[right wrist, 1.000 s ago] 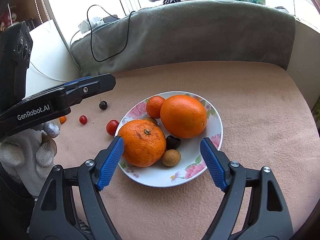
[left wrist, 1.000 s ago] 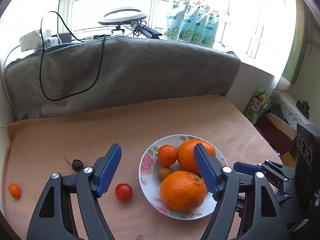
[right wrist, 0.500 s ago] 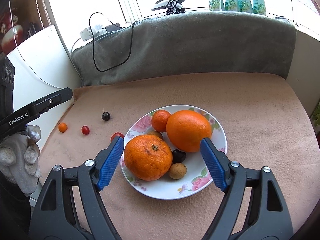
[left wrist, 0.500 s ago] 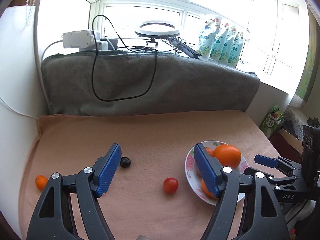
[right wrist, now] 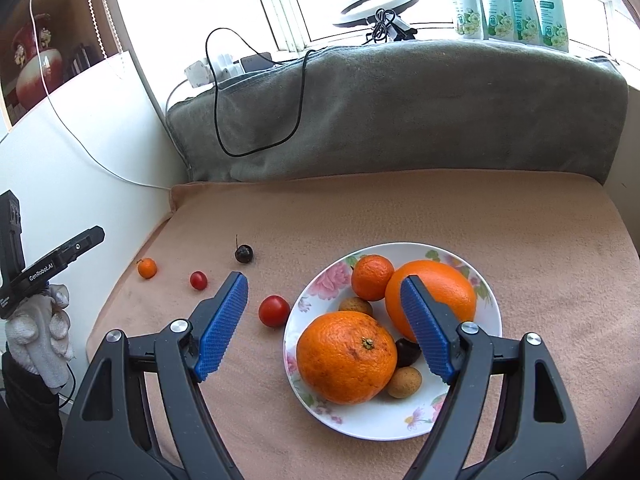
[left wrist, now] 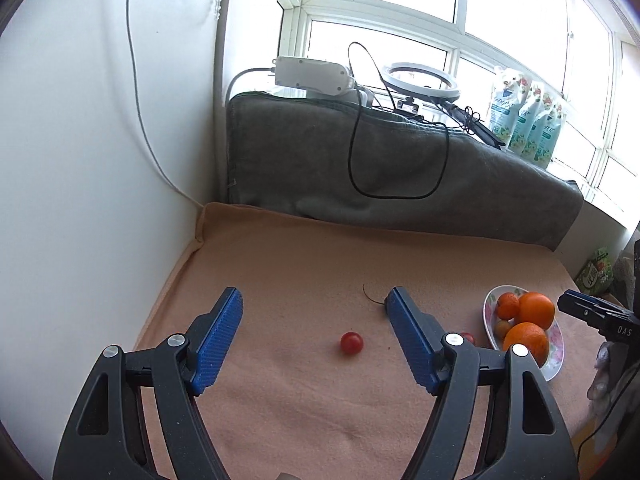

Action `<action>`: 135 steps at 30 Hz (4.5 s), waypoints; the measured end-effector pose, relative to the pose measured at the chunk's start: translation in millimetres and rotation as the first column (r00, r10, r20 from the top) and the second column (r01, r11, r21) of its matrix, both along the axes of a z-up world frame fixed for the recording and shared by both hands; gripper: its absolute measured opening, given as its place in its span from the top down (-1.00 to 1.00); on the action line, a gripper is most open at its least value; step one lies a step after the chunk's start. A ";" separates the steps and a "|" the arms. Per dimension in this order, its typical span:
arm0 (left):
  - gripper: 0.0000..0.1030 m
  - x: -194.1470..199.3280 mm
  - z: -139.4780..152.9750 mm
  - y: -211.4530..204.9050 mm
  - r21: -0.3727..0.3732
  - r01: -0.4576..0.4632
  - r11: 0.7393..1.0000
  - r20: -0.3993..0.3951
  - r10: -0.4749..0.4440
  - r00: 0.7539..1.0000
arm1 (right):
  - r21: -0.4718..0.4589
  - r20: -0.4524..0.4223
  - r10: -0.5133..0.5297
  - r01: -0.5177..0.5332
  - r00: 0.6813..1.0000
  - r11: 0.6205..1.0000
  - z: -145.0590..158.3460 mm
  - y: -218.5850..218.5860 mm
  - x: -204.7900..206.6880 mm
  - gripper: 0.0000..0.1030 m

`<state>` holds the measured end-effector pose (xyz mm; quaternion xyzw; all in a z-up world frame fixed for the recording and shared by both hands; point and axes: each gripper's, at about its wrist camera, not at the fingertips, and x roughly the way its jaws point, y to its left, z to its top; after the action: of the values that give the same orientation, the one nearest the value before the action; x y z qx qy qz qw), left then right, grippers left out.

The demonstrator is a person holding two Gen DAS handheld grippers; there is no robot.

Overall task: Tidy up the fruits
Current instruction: 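Withdraw the right gripper from the plate toward the remaining fruits, then move the right gripper to the dark cherry while the left approaches a red cherry tomato, then grasp the dark cherry with the right gripper while the left grasps the red tomato, then carry the cherry over the plate with the right gripper while the left carries the tomato there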

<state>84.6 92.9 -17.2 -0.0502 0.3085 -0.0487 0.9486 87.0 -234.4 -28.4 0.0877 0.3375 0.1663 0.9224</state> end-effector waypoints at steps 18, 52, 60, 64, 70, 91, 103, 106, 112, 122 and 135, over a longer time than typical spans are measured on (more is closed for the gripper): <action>-0.45 -0.8 -41.3 0.1 -0.074 0.030 0.997 -0.067 -0.035 0.997 | -0.023 -0.093 0.160 -0.163 0.983 0.986 10.1 78.2 57.8 -0.58; -0.04 38.2 -88.1 -38.5 -0.138 0.135 0.981 -0.171 -0.158 0.973 | 0.028 -0.355 0.186 -0.188 0.916 0.982 -58.4 165.0 130.3 -0.01; 0.06 52.6 -103.3 -38.5 -0.164 0.130 0.978 -0.219 -0.165 0.962 | 0.025 -0.386 0.173 -0.178 0.906 0.984 -71.2 170.8 143.0 0.06; 0.06 60.0 -107.9 -35.4 -0.186 0.122 0.975 -0.237 -0.165 0.957 | 0.008 -0.389 0.174 -0.185 0.905 0.983 -75.3 174.3 146.8 0.07; 0.06 72.2 -114.9 -36.6 -0.194 0.123 0.973 -0.267 -0.173 0.948 | -0.013 -0.401 0.168 -0.189 0.900 0.982 -82.7 178.7 153.4 0.18; 0.54 88.8 -123.0 -50.2 -0.124 0.133 0.983 -0.277 -0.163 0.947 | -0.097 -0.379 0.171 -0.223 0.909 0.970 -86.8 189.2 150.2 0.49; 0.57 74.3 -117.0 -49.1 -0.106 0.144 0.984 -0.263 -0.167 0.950 | -0.102 -0.315 0.193 -0.235 0.929 0.967 -65.1 176.2 125.6 0.49; 0.57 72.7 -114.9 -48.9 -0.106 0.143 0.984 -0.256 -0.166 0.952 | -0.092 -0.299 0.198 -0.235 0.933 0.968 -58.6 171.0 119.4 0.49; 0.57 59.7 -97.3 -48.9 -0.112 0.154 0.982 -0.215 -0.175 0.961 | -0.101 -0.223 0.224 -0.251 0.949 0.963 -34.6 158.6 96.6 0.49; 0.57 35.7 -66.9 -64.6 -0.140 0.208 0.968 -0.149 -0.229 0.962 | -0.161 -0.094 0.229 -0.241 0.969 0.957 -6.7 110.9 37.6 0.49; 0.57 28.9 -44.0 -122.1 -0.159 0.336 0.928 -0.105 -0.354 0.929 | -0.143 -0.070 0.117 -0.126 0.991 0.982 -10.4 21.6 -12.0 0.49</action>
<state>113.5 -29.2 -61.2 -0.0640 0.3702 -0.2329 0.8970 75.0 -212.8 -38.8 0.0037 0.3817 0.1944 0.9036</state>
